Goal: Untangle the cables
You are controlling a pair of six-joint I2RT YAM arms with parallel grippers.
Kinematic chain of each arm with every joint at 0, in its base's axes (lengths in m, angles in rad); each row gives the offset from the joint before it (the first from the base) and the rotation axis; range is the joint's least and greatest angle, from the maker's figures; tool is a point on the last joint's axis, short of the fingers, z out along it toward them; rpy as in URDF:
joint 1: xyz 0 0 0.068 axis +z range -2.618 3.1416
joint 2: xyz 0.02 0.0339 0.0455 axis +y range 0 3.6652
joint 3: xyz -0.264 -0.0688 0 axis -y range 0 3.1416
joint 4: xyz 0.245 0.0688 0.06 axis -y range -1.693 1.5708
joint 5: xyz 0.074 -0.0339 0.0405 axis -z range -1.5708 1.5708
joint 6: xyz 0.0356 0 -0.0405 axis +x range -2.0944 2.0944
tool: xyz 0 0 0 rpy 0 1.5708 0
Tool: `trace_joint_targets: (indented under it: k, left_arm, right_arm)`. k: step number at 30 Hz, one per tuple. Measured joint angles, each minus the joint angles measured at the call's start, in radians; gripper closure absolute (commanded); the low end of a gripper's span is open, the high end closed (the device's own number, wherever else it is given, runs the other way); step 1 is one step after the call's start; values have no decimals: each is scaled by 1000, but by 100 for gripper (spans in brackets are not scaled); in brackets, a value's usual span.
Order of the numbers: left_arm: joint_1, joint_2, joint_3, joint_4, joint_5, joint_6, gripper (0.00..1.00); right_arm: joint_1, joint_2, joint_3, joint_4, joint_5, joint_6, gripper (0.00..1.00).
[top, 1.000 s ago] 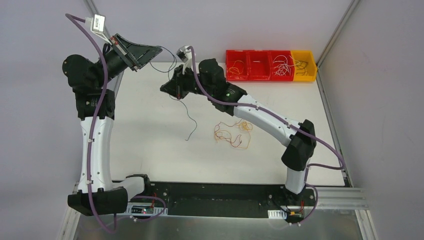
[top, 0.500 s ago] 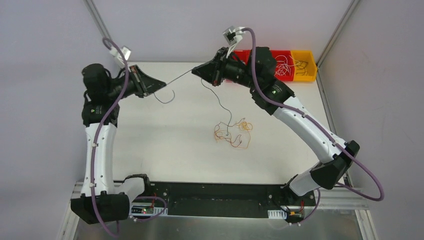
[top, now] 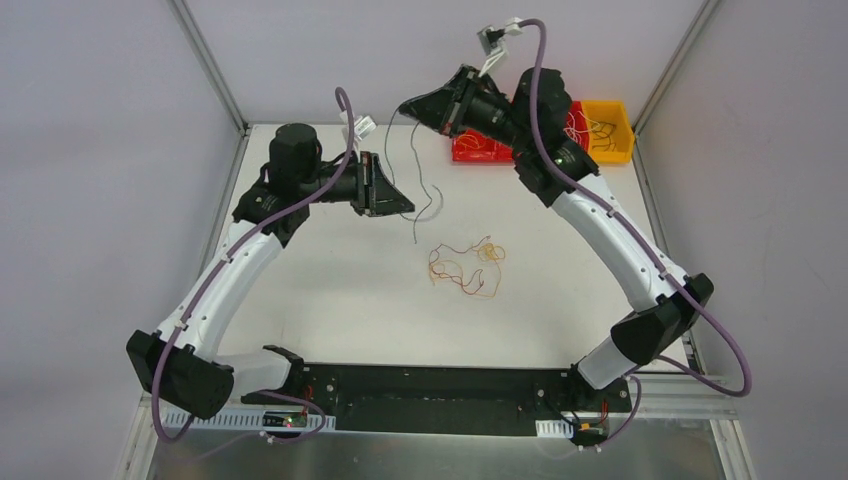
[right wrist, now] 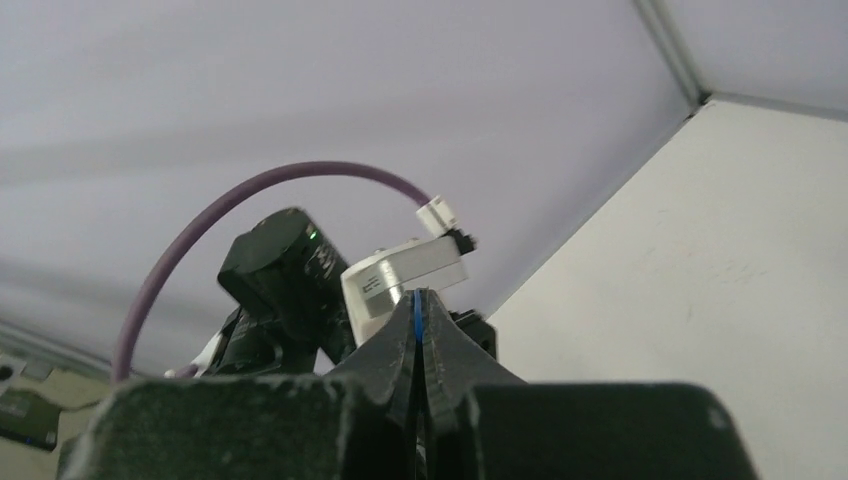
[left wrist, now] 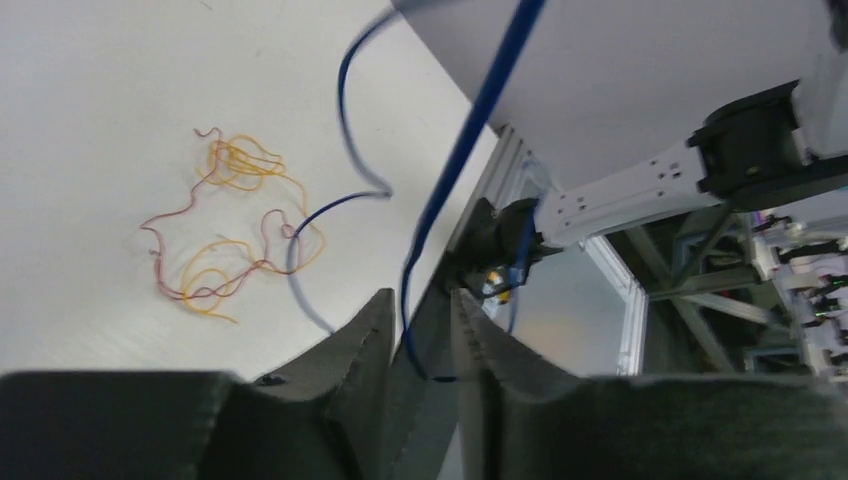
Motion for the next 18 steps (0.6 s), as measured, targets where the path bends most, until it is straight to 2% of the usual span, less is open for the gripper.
trace_joint_targets:
  k: [3,6,12,18]
  left_arm:
    - [12,3,3,5,-9,-9,3]
    - [85,-19,-19,5,-24,-11,1]
    - [347,-56,-35,-31,-35,-11,1]
    - [377,-55,-35,-68,-24,1,1]
  right_arm:
    - [-108,-23,-23,14,5,25,100]
    - [-238,-71,-64,2,14,31,100]
    - [-528,-175,-144,-60,37,-60,100]
    - [-746,-138,-144,-63,87,-193,100]
